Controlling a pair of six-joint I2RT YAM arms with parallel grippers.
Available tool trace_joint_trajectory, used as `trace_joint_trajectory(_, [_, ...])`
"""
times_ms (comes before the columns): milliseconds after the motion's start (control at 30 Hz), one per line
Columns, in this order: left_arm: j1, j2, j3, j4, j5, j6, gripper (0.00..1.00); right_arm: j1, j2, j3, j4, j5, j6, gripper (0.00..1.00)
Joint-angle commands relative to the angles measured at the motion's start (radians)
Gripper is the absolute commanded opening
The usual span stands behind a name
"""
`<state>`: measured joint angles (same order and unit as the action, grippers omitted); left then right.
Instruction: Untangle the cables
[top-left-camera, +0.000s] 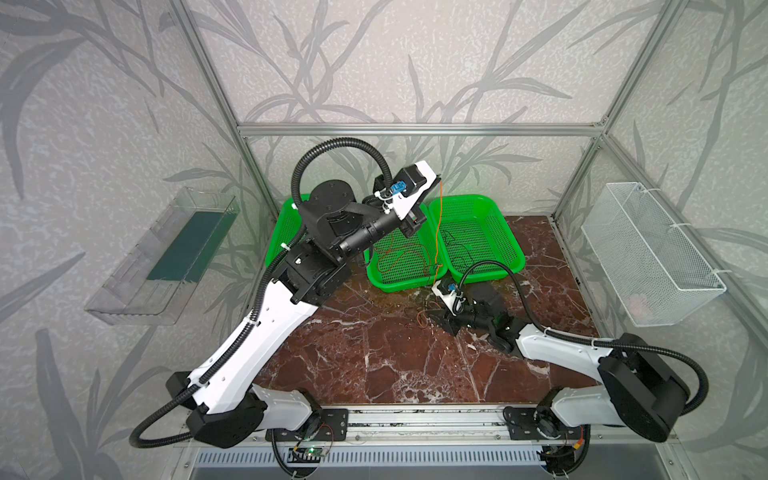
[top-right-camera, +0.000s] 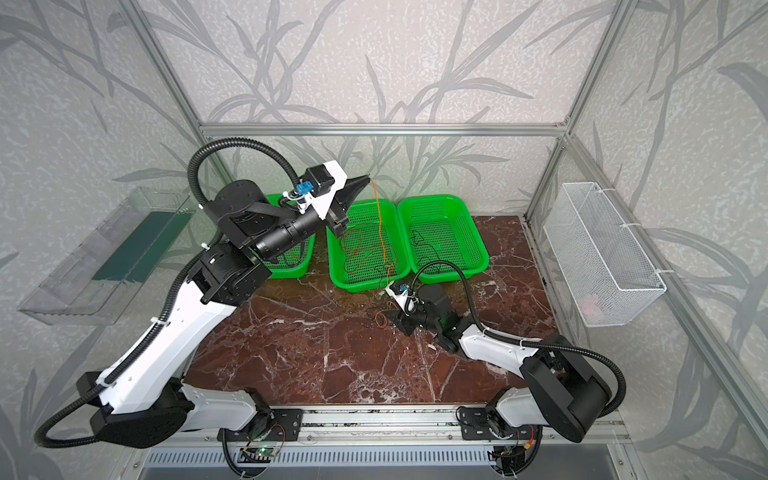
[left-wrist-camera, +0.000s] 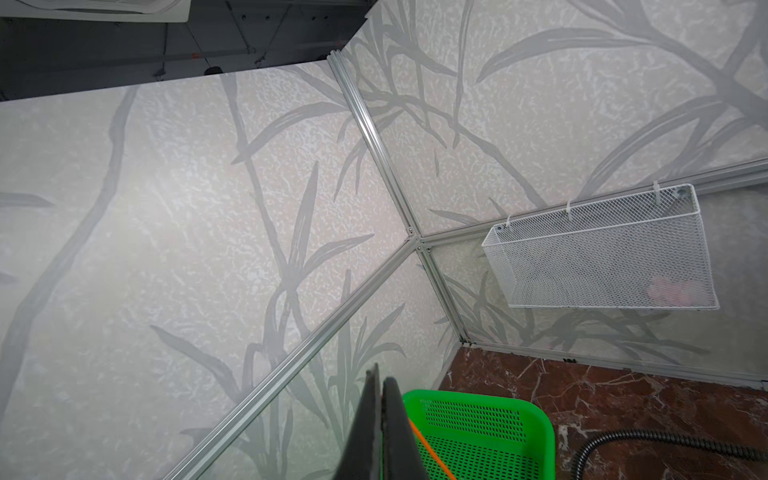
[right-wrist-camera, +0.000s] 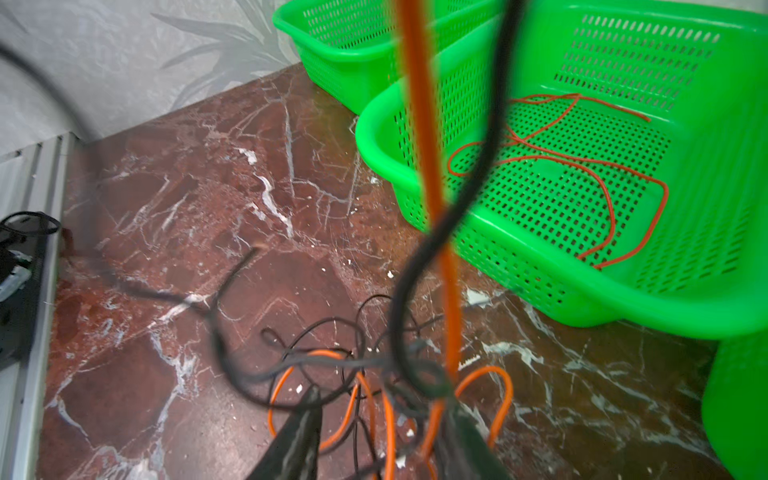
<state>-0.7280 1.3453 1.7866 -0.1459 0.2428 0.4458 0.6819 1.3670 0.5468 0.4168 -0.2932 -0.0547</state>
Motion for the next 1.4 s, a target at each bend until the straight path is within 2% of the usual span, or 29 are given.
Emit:
trace_joint_trajectory(0, [0.014,-0.006,0.033,0.018,-0.004,0.014,0.0,-0.002,-0.009,-0.02,-0.062,0.09,-0.017,0.43])
trace_joint_trajectory(167, [0.043,-0.017,0.025,0.046,-0.003,-0.009,0.0,-0.015,-0.04,-0.03,-0.149,0.227,-0.021,0.38])
trace_joint_trajectory(233, [0.058,-0.018,0.033,0.048,-0.003,-0.018,0.0,-0.033,-0.058,-0.035,-0.173,0.26,-0.009,0.39])
trace_joint_trajectory(300, [0.072,-0.021,0.036,0.045,0.01,-0.034,0.0,-0.061,-0.094,-0.063,-0.144,0.226,0.003,0.4])
trace_joint_trajectory(367, [0.073,-0.021,0.032,0.024,0.043,-0.043,0.0,-0.067,-0.145,-0.077,-0.136,0.186,-0.018,0.48])
trace_joint_trajectory(433, [0.072,-0.028,0.013,0.012,0.08,-0.055,0.0,-0.067,-0.209,-0.081,-0.135,0.133,-0.064,0.62])
trace_joint_trajectory(500, [0.07,-0.037,-0.023,0.02,0.117,-0.082,0.0,-0.066,-0.281,-0.087,-0.127,0.113,-0.1,0.69])
trace_joint_trajectory(733, [0.062,-0.049,-0.076,0.032,0.154,-0.117,0.0,-0.067,-0.484,-0.068,-0.145,0.111,-0.202,0.78])
trace_joint_trajectory(833, [0.059,-0.046,-0.074,0.03,0.161,-0.117,0.0,-0.067,-0.513,-0.032,-0.178,0.076,-0.207,0.78])
trace_joint_trajectory(967, [0.053,-0.051,-0.084,0.031,0.171,-0.117,0.0,-0.067,-0.485,0.03,-0.12,0.031,-0.131,0.77])
trace_joint_trajectory(1067, [0.049,-0.058,-0.099,0.034,0.174,-0.118,0.0,-0.067,-0.436,0.107,-0.095,0.04,-0.037,0.73])
trace_joint_trajectory(1167, [0.044,-0.061,-0.108,0.032,0.175,-0.114,0.0,-0.065,-0.376,0.2,-0.091,0.002,0.026,0.69])
trace_joint_trajectory(1233, [0.042,-0.058,-0.11,0.031,0.175,-0.111,0.0,-0.063,-0.337,0.252,-0.082,-0.048,0.049,0.67])
trace_joint_trajectory(1367, [0.033,-0.051,-0.107,0.035,0.175,-0.108,0.0,-0.034,-0.253,0.337,-0.078,-0.072,0.08,0.63])
